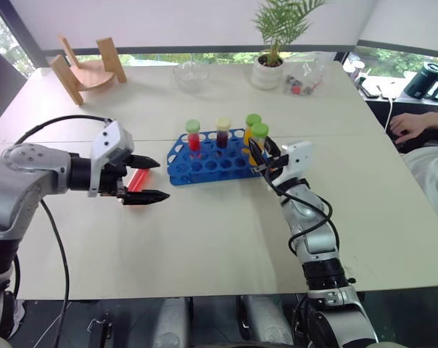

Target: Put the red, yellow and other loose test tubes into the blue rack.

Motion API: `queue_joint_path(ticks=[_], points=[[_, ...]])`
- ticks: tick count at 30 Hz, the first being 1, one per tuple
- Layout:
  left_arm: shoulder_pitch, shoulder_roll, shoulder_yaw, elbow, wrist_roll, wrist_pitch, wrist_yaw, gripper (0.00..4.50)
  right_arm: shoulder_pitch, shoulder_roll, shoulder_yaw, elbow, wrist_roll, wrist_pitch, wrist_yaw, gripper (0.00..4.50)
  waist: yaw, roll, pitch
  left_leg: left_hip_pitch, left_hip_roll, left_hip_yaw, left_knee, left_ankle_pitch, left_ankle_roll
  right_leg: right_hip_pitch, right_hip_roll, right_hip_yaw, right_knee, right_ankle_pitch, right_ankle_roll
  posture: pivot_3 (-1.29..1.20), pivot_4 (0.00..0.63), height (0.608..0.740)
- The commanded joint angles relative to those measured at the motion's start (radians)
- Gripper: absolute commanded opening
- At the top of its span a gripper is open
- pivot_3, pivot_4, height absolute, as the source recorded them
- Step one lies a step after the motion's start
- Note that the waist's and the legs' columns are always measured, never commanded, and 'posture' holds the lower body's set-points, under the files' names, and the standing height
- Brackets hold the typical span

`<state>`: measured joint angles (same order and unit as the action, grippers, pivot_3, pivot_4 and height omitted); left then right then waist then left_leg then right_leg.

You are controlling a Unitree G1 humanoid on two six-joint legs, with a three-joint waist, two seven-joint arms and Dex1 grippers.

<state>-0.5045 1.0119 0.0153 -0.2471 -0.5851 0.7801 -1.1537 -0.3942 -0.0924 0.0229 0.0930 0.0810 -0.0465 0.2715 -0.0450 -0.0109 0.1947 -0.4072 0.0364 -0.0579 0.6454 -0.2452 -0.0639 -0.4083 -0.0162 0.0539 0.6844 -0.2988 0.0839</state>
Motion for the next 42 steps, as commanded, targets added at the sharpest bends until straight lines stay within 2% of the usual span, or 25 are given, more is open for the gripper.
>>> queue_joint_path(ticks=[1,3,4,5,7,8,11,14,19,20,22,24,26,30,35,42], points=[[-0.016,-0.002,0.016,-0.015,-0.005,-0.005,0.000,4.50,-0.011,0.006,0.001,-0.004,-0.010,-0.034,-0.016,1.27,0.000,0.000,0.000,0.000,0.000,0.000,0.000,0.000,0.000,0.000,0.000,0.000,0.000,0.000,0.000,0.00,0.150,0.740],[-0.018,-0.004,0.015,-0.017,-0.005,-0.003,0.001,4.50,-0.011,0.000,0.001,-0.004,-0.012,-0.041,-0.017,2.25,0.000,0.000,0.000,0.000,0.000,0.000,0.000,0.000,0.000,0.000,0.000,0.000,0.000,0.000,0.000,0.00,0.150,0.740],[-0.019,-0.005,0.014,-0.018,-0.005,-0.002,0.002,4.50,-0.008,-0.004,0.000,-0.009,-0.012,-0.041,-0.017,2.92,0.000,0.000,0.000,0.000,0.000,0.000,0.000,0.000,0.000,0.000,0.000,0.000,0.000,0.000,0.000,0.00,0.150,0.740],[-0.020,-0.006,0.014,-0.018,-0.006,-0.002,0.002,4.50,-0.005,-0.008,-0.002,-0.015,-0.013,-0.040,-0.017,3.28,0.000,0.000,0.000,0.000,0.000,0.000,0.000,0.000,0.000,0.000,0.000,0.000,0.000,0.000,0.000,0.00,0.150,0.740],[-0.022,-0.010,0.014,-0.016,-0.004,-0.005,0.001,4.50,0.006,-0.024,-0.006,-0.046,-0.018,-0.029,-0.013,4.32,0.000,0.000,0.000,0.000,0.000,0.000,0.000,0.000,0.000,0.000,0.000,0.000,0.000,0.000,0.000,0.00,0.150,0.740],[-0.021,-0.013,0.013,-0.012,-0.003,-0.010,-0.002,4.50,0.010,-0.037,-0.005,-0.074,-0.020,-0.015,-0.006,4.42,0.000,0.000,0.000,0.000,0.000,0.000,0.000,0.000,0.000,0.000,0.000,0.000,0.000,0.000,0.000,0.00,0.150,0.740],[-0.019,-0.025,0.007,-0.011,0.000,-0.025,-0.005,4.50,0.013,-0.100,-0.028,-0.209,0.011,0.073,0.030,4.42,0.002,0.000,0.000,0.000,0.000,0.000,0.000,0.000,0.000,0.000,0.000,0.000,0.000,0.000,0.000,0.00,0.150,0.740],[-0.014,-0.029,0.006,-0.006,0.010,-0.055,-0.024,4.50,-0.055,-0.223,-0.103,-0.340,0.087,0.219,0.085,4.42,0.002,0.000,0.000,0.000,0.000,0.000,0.001,0.000,0.000,0.000,0.000,0.000,0.000,0.000,0.000,0.00,0.150,0.740],[-0.007,-0.049,-0.013,-0.022,0.036,-0.101,-0.021,4.50,-0.219,-0.456,-0.176,-0.305,0.167,0.517,0.186,4.42,0.002,0.000,0.000,0.000,0.000,0.000,0.001,0.000,0.000,0.000,0.000,0.000,0.000,0.000,0.000,0.00,0.150,0.740],[-0.006,-0.059,-0.007,-0.025,0.035,-0.116,-0.016,4.50,-0.305,-0.568,-0.093,-0.255,0.199,0.782,0.281,4.42,0.002,0.000,0.000,0.000,0.000,0.000,0.000,0.000,0.000,0.000,0.000,0.000,0.000,0.000,0.000,0.00,0.150,0.740],[-0.004,-0.081,-0.005,-0.036,0.042,-0.138,-0.003,4.50,-0.436,-0.700,0.025,-0.185,0.261,1.129,0.412,4.42,0.001,0.002,0.002,0.000,-0.001,0.001,0.001,0.000,0.000,0.000,-0.001,0.001,0.000,0.000,0.000,0.00,0.150,0.740],[0.001,-0.107,-0.014,-0.061,0.050,-0.150,0.022,4.50,-0.537,-0.746,0.102,-0.133,0.340,1.331,0.506,4.42,0.001,0.002,0.002,0.000,0.000,0.000,0.001,0.000,0.001,0.000,-0.001,0.000,-0.001,0.000,-0.001,0.00,0.150,0.740],[0.022,-0.142,-0.019,-0.099,0.050,-0.154,0.061,4.50,-0.639,-0.744,0.182,-0.030,0.363,1.461,0.559,4.42,-0.003,0.003,0.002,0.000,0.000,0.000,0.000,-0.002,0.003,0.000,0.000,0.001,-0.001,-0.001,-0.002,0.00,0.150,0.740],[0.080,-0.193,-0.019,-0.180,0.046,-0.139,0.128,4.50,-0.786,-0.747,0.374,0.164,0.332,1.500,0.662,4.42,0.000,0.003,0.002,-0.002,0.000,0.001,0.001,-0.003,0.005,-0.003,0.000,0.001,-0.001,-0.001,-0.001,0.00,0.150,0.740],[0.162,-0.219,-0.005,-0.241,0.049,-0.139,0.196,4.50,-0.908,-0.714,0.620,0.382,0.249,1.420,0.821,4.42,0.000,0.003,0.002,-0.003,0.000,0.001,0.001,-0.003,0.005,-0.003,-0.001,0.001,-0.001,-0.001,-0.001,0.00,0.150,0.740],[0.231,-0.209,0.014,-0.314,0.051,-0.122,0.266,4.50,-0.899,-0.589,0.788,0.662,0.044,1.146,0.918,4.42,0.000,0.003,0.002,-0.002,0.000,0.001,0.001,-0.003,0.005,-0.003,-0.001,0.001,-0.001,-0.001,-0.001,0.00,0.150,0.740]])
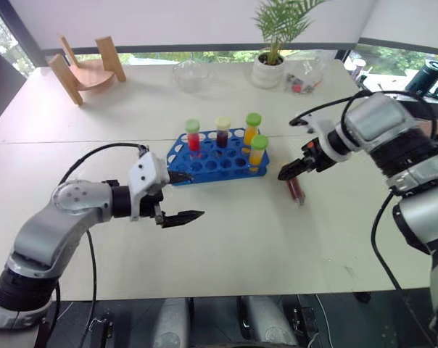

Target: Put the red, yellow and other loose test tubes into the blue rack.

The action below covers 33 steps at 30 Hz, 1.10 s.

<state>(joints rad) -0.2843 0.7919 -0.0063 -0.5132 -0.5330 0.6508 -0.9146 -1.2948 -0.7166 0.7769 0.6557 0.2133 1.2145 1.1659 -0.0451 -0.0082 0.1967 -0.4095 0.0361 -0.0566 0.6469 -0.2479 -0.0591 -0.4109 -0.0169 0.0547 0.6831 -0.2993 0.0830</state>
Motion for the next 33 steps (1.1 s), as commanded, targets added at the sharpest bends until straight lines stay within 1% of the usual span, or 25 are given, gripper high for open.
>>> queue_joint_path(ticks=[1,2,4,6,7,8,9,10,14,16,18,19,21,23,25,27,28,29,30,31,32,33], points=[[0.009,0.010,0.035,-0.050,-0.001,0.011,0.036,4.50,0.000,0.055,0.034,0.148,-0.109,-0.136,0.029,4.42,0.000,0.000,0.000,0.000,0.000,0.000,0.000,0.000,0.000,0.000,0.000,0.000,0.000,0.000,0.000,0.00,0.150,0.740],[0.014,0.009,0.038,-0.053,-0.004,0.013,0.043,4.50,0.002,0.072,0.033,0.193,-0.139,-0.183,0.029,4.19,-0.001,-0.001,-0.001,0.000,0.000,0.000,0.000,0.000,0.000,0.000,0.000,0.000,0.000,0.000,0.000,0.00,0.150,0.740],[0.030,0.013,0.043,-0.064,-0.010,0.019,0.051,4.50,0.001,0.106,0.015,0.276,-0.185,-0.241,0.020,3.57,-0.001,-0.002,-0.001,0.002,0.000,-0.001,0.000,0.000,0.000,0.002,0.001,-0.001,0.000,0.000,0.000,0.00,0.150,0.740],[0.051,0.019,0.052,-0.077,-0.015,0.025,0.055,4.50,0.004,0.125,0.010,0.329,-0.231,-0.303,0.034,2.65,-0.002,-0.004,-0.002,0.004,0.000,0.000,0.001,0.000,0.000,0.004,0.000,0.000,0.000,0.000,0.000,0.00,0.150,0.740],[0.058,0.020,0.057,-0.082,-0.017,0.028,0.058,4.50,0.008,0.132,0.007,0.349,-0.252,-0.325,0.039,2.02,-0.002,-0.004,-0.002,0.004,0.000,0.000,0.001,0.000,0.000,0.005,0.000,0.000,0.000,0.000,0.000,0.00,0.150,0.740],[0.062,0.021,0.058,-0.083,-0.018,0.030,0.061,4.50,0.012,0.136,0.010,0.369,-0.275,-0.342,0.057,1.51,-0.001,-0.005,-0.003,0.005,0.000,0.000,0.001,0.000,0.000,0.006,0.000,0.000,0.000,0.000,0.000,0.00,0.150,0.740],[0.063,0.019,0.056,-0.084,-0.017,0.032,0.065,4.50,0.024,0.133,0.012,0.381,-0.303,-0.378,0.063,1.12,0.001,-0.005,-0.003,0.005,0.000,-0.001,0.001,0.000,0.000,0.006,0.000,-0.001,0.000,0.000,0.000,0.00,0.150,0.740],[0.060,0.014,0.050,-0.085,-0.017,0.035,0.070,4.50,0.036,0.127,0.014,0.395,-0.327,-0.404,0.083,0.86,0.002,-0.006,-0.004,0.006,0.000,-0.001,0.001,0.000,0.000,0.007,0.000,-0.001,0.000,0.000,0.000,0.00,0.150,0.740],[0.038,0.017,0.038,-0.071,-0.019,0.038,0.067,4.50,0.055,0.091,-0.006,0.416,-0.391,-0.486,0.138,0.86,0.006,-0.008,-0.005,0.007,0.000,-0.002,0.001,0.000,0.000,0.010,0.000,-0.002,0.000,0.000,0.000,0.00,0.150,0.740],[0.026,0.034,0.043,-0.050,-0.015,0.034,0.050,4.50,0.040,0.074,-0.065,0.413,-0.376,-0.484,0.166,0.86,0.011,-0.008,-0.005,0.008,-0.001,-0.002,0.001,0.000,0.000,0.011,0.000,-0.002,-0.001,0.000,0.000,0.00,0.150,0.740],[0.018,0.052,0.054,-0.030,-0.016,0.031,0.033,4.50,0.027,0.063,-0.144,0.390,-0.352,-0.479,0.141,0.86,0.011,-0.007,-0.004,0.008,-0.001,-0.003,0.001,0.000,-0.001,0.011,-0.001,-0.002,-0.001,0.000,0.000,0.00,0.150,0.740],[0.013,0.063,0.065,-0.018,-0.022,0.032,0.022,4.50,0.028,0.050,-0.208,0.350,-0.333,-0.501,0.085,0.86,0.011,-0.006,-0.004,0.008,-0.001,-0.003,0.000,0.000,-0.001,0.011,-0.001,-0.002,-0.001,0.000,0.000,0.00,0.150,0.740],[0.014,0.087,0.093,0.009,-0.034,0.029,-0.005,4.50,0.035,0.040,-0.342,0.265,-0.295,-0.484,-0.048,0.86,0.006,-0.006,-0.003,0.005,-0.001,-0.003,0.000,0.000,-0.001,0.008,0.000,-0.002,-0.001,0.000,0.000,0.00,0.150,0.740],[0.007,0.114,0.123,0.051,-0.049,0.031,-0.034,4.50,0.096,0.003,-0.467,0.120,-0.302,-0.583,-0.249,0.86,0.001,-0.004,-0.003,0.002,-0.001,-0.003,0.000,0.000,-0.001,0.003,-0.001,-0.002,0.000,0.000,0.000,0.00,0.150,0.740],[-0.007,0.144,0.146,0.123,-0.053,0.023,-0.077,4.50,0.195,-0.032,-0.580,-0.080,-0.335,-0.717,-0.454,0.86,0.001,-0.003,-0.002,0.001,-0.001,-0.002,0.000,0.000,-0.001,0.002,0.000,-0.001,0.000,0.000,0.000,0.00,0.150,0.740],[-0.037,0.166,0.155,0.204,-0.056,0.015,-0.118,4.50,0.295,0.017,-0.737,-0.329,-0.285,-0.709,-0.589,0.86,0.000,-0.003,-0.002,0.001,-0.001,-0.002,-0.002,0.000,-0.001,0.001,0.000,-0.001,0.000,0.000,0.000,0.00,0.150,0.740],[-0.054,0.173,0.153,0.236,-0.055,0.012,-0.135,4.50,0.335,0.061,-0.802,-0.443,-0.249,-0.694,-0.638,0.86,-0.003,-0.002,-0.002,0.001,0.000,-0.002,-0.003,0.000,-0.001,0.000,0.001,-0.001,0.000,0.000,0.000,0.00,0.150,0.740],[-0.084,0.176,0.148,0.275,-0.056,0.015,-0.149,4.50,0.380,0.129,-0.855,-0.593,-0.204,-0.689,-0.685,0.86,-0.008,-0.002,-0.001,0.001,0.000,-0.002,-0.004,0.000,-0.001,0.000,0.002,0.000,0.000,0.000,0.000,0.00,0.150,0.740],[-0.118,0.177,0.138,0.315,-0.053,0.017,-0.162,4.50,0.420,0.209,-0.886,-0.739,-0.158,-0.695,-0.729,0.86,-0.012,-0.002,-0.001,0.001,0.001,-0.002,-0.004,0.001,-0.001,-0.001,0.002,0.000,0.000,0.000,0.000,0.00,0.150,0.740],[-0.150,0.179,0.126,0.355,-0.043,0.014,-0.177,4.50,0.454,0.286,-0.890,-0.863,-0.139,-0.722,-0.780,0.86,-0.015,-0.002,-0.001,0.001,0.002,-0.002,-0.004,0.001,-0.002,-0.001,0.003,0.000,0.001,0.000,0.000,0.00,0.150,0.740],[-0.181,0.178,0.113,0.391,-0.031,0.007,-0.191,4.50,0.485,0.351,-0.869,-0.958,-0.145,-0.753,-0.824,0.86,-0.021,-0.002,-0.001,0.001,0.003,-0.002,-0.004,0.001,-0.002,-0.001,0.004,0.000,0.001,0.000,-0.001,0.00,0.150,0.740],[-0.201,0.178,0.103,0.414,-0.022,0.001,-0.202,4.50,0.504,0.392,-0.852,-1.010,-0.158,-0.770,-0.851,0.86,-0.022,-0.002,-0.001,0.001,0.004,-0.002,-0.004,0.001,-0.002,-0.001,0.005,0.000,0.001,0.000,-0.001,0.00,0.150,0.740]])
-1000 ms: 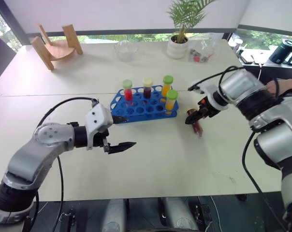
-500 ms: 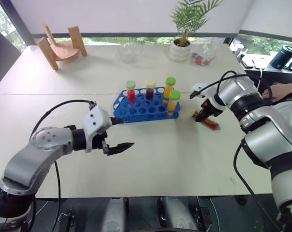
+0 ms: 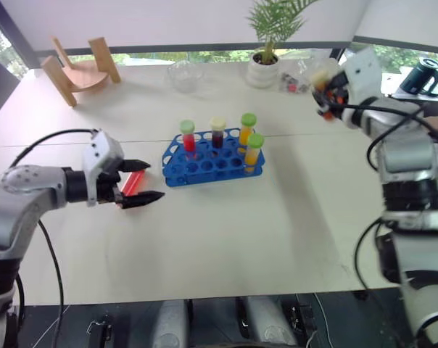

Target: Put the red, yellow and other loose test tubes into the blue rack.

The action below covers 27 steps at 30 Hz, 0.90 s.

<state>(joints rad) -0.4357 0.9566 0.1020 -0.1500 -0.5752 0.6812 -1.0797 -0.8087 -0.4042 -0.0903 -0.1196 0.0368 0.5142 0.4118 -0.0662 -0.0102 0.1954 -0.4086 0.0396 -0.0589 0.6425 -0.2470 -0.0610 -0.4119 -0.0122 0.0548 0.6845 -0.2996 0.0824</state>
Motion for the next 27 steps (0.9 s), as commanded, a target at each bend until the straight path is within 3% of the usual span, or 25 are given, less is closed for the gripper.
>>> queue_joint_path(ticks=[1,4,7,15,27], points=[[-0.070,0.014,-0.013,0.081,0.027,-0.036,-0.053,4.50,0.034,0.137,0.040,-0.270,0.010,-0.079,-0.134,0.86,-0.001,0.000,0.000,0.000,0.000,0.000,0.000,0.000,-0.001,0.000,0.000,-0.001,0.000,0.000,0.000,0.00,0.150,0.740],[-0.122,0.009,-0.052,0.152,0.056,-0.047,-0.093,4.50,0.134,0.361,0.149,-0.289,0.062,-0.157,-0.205,0.86,0.001,-0.003,-0.002,0.000,-0.001,0.000,0.001,0.001,-0.001,0.002,-0.001,-0.001,0.000,0.000,0.000,0.00,0.150,0.740],[-0.123,0.018,-0.074,0.165,0.082,-0.059,-0.119,4.50,0.215,0.464,0.234,-0.224,0.054,-0.245,-0.211,0.86,0.001,-0.003,-0.002,0.001,-0.001,0.000,0.002,0.001,-0.001,0.003,-0.002,-0.001,-0.001,0.000,0.000,0.00,0.150,0.740],[-0.079,0.024,-0.039,0.076,0.058,-0.008,-0.106,4.50,0.333,0.458,0.330,0.040,-0.047,-0.506,-0.211,0.86,0.012,-0.003,-0.002,0.001,0.000,0.000,0.002,0.001,-0.002,0.003,-0.001,-0.001,-0.001,0.000,-0.001,0.00,0.150,0.740],[-0.014,0.039,0.023,-0.028,0.016,0.060,-0.059,4.50,0.355,0.429,0.300,0.283,-0.094,-0.699,-0.235,0.86,0.006,-0.003,-0.001,0.001,0.000,0.000,0.002,0.001,-0.002,0.003,-0.001,-0.001,0.000,0.000,-0.001,0.00,0.150,0.740]])
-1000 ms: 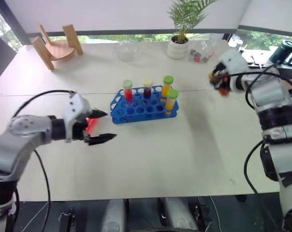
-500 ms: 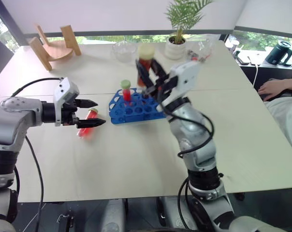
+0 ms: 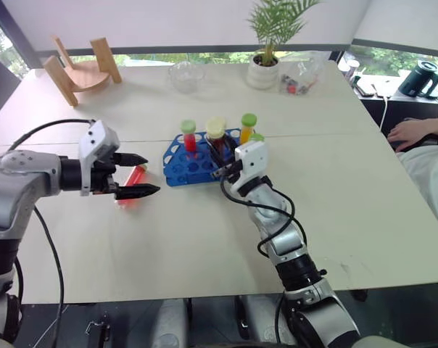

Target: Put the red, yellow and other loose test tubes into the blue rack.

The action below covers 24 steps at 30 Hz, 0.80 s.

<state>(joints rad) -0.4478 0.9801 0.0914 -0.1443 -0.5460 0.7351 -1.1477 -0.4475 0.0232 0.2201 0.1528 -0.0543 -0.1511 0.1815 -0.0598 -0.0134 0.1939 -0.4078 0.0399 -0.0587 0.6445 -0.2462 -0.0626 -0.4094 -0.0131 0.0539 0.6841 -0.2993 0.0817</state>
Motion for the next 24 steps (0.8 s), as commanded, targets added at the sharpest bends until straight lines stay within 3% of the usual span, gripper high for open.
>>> queue_joint_path(ticks=[1,24], points=[[-0.001,0.015,0.034,-0.035,-0.013,0.008,0.012,4.50,-0.007,0.002,-0.011,0.020,-0.003,-0.039,-0.005,0.86,0.000,0.000,0.000,0.000,0.000,0.000,0.000,0.000,0.000,0.000,0.000,0.000,0.000,0.000,0.000,0.00,0.150,0.740],[-0.001,0.003,0.026,-0.026,-0.015,0.002,0.028,4.50,0.016,0.024,0.000,0.071,-0.013,-0.066,-0.011,0.86,0.000,0.000,0.000,0.001,0.000,0.000,0.000,0.000,0.000,0.001,0.000,0.000,0.000,0.000,0.000,0.00,0.150,0.740]])
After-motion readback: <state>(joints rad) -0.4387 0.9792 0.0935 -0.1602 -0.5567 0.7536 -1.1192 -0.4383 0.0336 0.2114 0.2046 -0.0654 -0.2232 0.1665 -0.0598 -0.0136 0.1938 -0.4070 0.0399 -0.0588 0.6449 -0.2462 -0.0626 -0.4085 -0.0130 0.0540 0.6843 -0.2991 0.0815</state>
